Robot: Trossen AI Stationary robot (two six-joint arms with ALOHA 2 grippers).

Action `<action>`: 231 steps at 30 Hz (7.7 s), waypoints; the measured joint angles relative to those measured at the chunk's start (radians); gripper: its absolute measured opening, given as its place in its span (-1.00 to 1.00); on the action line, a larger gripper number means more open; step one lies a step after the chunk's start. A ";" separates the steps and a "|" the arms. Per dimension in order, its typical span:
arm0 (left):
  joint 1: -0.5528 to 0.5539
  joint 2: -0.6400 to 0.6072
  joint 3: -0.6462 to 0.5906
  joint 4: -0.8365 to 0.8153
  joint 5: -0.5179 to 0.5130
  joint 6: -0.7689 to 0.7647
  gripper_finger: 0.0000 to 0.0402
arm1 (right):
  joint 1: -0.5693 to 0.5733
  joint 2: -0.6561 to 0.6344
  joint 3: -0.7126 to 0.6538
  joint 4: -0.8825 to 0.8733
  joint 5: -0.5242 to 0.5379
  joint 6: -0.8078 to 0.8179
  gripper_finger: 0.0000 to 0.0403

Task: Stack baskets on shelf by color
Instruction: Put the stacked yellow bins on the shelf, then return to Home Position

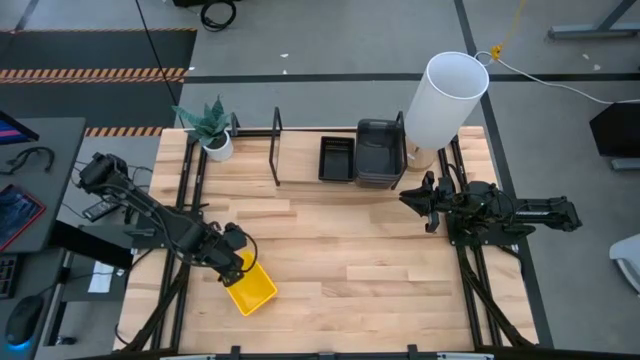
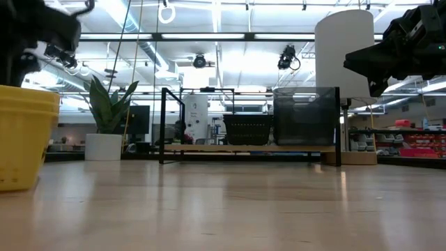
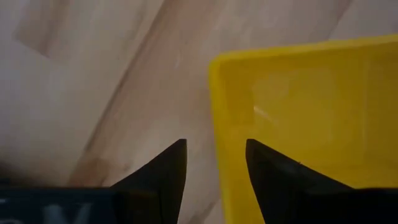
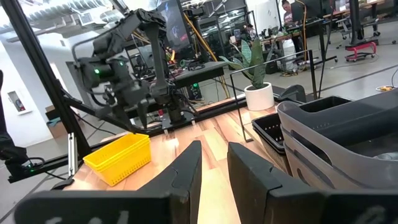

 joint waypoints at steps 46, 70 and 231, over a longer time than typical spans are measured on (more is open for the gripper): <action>0.503 0.001 -0.176 0.626 0.015 1.091 -0.83 | 0.000 0.000 0.000 0.002 0.000 0.000 -0.58; 0.455 0.013 -0.010 0.569 0.017 0.718 0.01 | 0.000 0.000 0.000 0.001 0.000 0.000 -0.58; 0.717 -0.988 -0.829 1.359 0.104 1.048 -0.98 | 0.000 0.000 0.000 0.005 0.000 0.000 -0.59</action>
